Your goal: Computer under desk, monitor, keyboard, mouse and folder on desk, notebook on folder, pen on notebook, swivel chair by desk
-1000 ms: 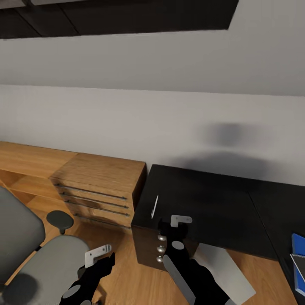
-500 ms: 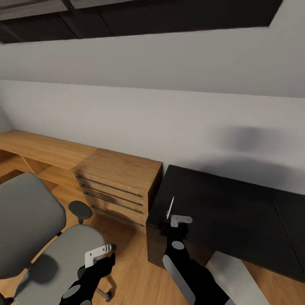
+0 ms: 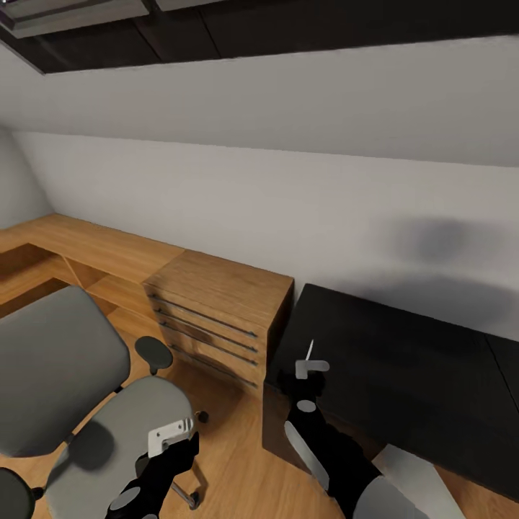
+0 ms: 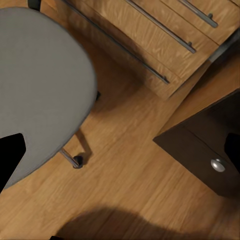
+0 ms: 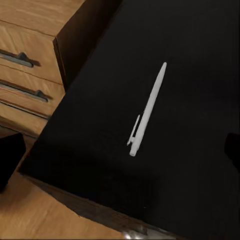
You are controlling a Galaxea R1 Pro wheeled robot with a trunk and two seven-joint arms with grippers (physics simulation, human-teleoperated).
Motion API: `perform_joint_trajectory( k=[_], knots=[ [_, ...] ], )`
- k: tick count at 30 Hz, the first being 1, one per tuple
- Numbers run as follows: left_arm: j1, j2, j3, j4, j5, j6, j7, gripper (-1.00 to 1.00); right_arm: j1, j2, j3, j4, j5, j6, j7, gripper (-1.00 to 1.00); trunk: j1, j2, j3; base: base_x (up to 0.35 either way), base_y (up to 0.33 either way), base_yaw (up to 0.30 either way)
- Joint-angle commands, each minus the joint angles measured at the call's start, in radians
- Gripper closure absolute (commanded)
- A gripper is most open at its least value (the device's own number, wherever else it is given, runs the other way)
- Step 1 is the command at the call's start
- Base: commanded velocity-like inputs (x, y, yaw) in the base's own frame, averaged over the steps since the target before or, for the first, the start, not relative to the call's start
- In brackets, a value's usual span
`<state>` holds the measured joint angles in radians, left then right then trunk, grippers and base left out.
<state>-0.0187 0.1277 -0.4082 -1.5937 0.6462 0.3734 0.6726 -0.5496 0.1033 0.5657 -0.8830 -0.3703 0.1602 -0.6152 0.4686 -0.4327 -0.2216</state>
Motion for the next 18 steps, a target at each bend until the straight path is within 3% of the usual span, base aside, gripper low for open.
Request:
perform_joint_trajectory(
  k=[1, 2, 4, 5, 6, 7, 10, 11, 12, 14, 15, 18],
  knots=[
    [-0.001, 0.001, -0.002, -0.002, 0.005, 0.002, 0.008, -1.0, -0.051, -0.001, -0.002, 0.07, -0.004, -0.007, 0.007, -1.0, 0.0, -0.002, -0.002, 0.006, 0.0, 0.001],
    [-0.001, 0.0, -0.003, -0.002, 0.005, 0.002, 0.008, -1.0, -0.153, -0.002, -0.008, 0.235, -0.003, -0.052, 0.057, -1.0, 0.0, -0.002, -0.002, 0.003, 0.0, 0.0],
    [-0.001, 0.0, -0.004, -0.002, 0.004, 0.002, 0.008, -1.0, -0.234, -0.002, -0.01, 0.37, -0.005, -0.106, 0.121, -1.0, 0.0, -0.002, -0.002, 0.002, 0.0, 0.0],
    [-0.001, 0.0, -0.004, -0.002, 0.003, 0.002, 0.008, -1.0, -0.314, -0.002, -0.013, 0.505, -0.011, -0.156, 0.187, -1.0, 0.0, -0.002, -0.002, 0.0, 0.0, 0.0],
    [-0.001, 0.0, -0.005, -0.002, 0.003, 0.002, 0.008, -1.0, -0.381, -0.003, -0.019, 0.614, -0.031, -0.189, 0.237, -1.0, 0.0, -0.002, -0.002, 0.0, 0.0, 0.0],
    [-0.001, 0.0, -0.01, -0.002, 0.003, 0.002, 0.008, -1.0, -0.412, -0.004, -0.023, 0.66, -0.049, -0.202, 0.258, -1.0, 0.0, -0.002, -0.002, 0.0, 0.0, 0.0],
    [-0.001, 0.001, -0.032, -0.002, 0.003, 0.002, 0.008, -1.0, -0.444, -0.014, -0.028, 0.712, -0.087, -0.217, 0.284, -1.0, 0.0, -0.002, -0.002, 0.0, 0.0, 0.0],
    [-0.001, 0.001, -0.05, -0.002, 0.003, 0.001, 0.009, -1.0, -0.455, -0.021, -0.029, 0.733, -0.119, -0.222, 0.298, -1.0, 0.0, -0.002, -0.002, 0.008, 0.0, 0.0],
    [-0.001, 0.001, -0.064, -0.002, 0.005, 0.001, 0.01, -1.0, -0.463, -0.02, -0.026, 0.795, -0.183, -0.226, 0.33, -1.0, 0.0, -0.002, -0.002, 0.217, 0.0, 0.0],
    [-0.001, 0.001, -0.067, -0.002, 0.007, 0.001, 0.01, -1.0, -0.464, 0.0, -0.026, 0.83, -0.214, -0.226, 0.342, -1.0, 0.0, -0.002, -0.002, 0.269, 0.0, 0.0],
    [-0.001, 0.001, -0.068, -0.002, 0.009, 0.001, 0.01, -1.0, -0.46, 0.037, -0.027, 0.85, -0.238, -0.226, 0.344, -1.0, 0.0, -0.002, -0.002, 0.302, 0.0, 0.0],
    [-0.001, 0.001, -0.069, -0.002, 0.008, 0.001, 0.01, -1.0, -0.459, 0.044, -0.028, 0.854, -0.244, -0.221, 0.342, -1.0, 0.0, -0.002, -0.002, 0.168, 0.0, 0.0]
  ],
)
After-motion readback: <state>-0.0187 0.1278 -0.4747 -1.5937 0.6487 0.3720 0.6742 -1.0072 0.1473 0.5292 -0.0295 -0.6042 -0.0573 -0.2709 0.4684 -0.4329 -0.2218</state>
